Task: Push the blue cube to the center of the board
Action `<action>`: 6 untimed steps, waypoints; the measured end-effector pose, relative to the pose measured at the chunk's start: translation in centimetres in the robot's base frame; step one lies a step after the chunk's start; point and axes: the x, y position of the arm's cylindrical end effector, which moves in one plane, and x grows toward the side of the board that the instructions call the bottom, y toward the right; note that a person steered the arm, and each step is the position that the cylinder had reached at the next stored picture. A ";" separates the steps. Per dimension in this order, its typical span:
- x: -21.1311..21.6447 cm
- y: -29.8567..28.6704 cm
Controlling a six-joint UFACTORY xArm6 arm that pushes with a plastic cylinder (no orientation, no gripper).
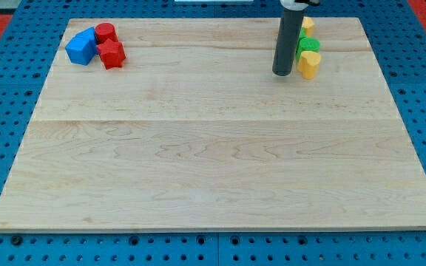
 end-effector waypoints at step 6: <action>-10.3 -26.4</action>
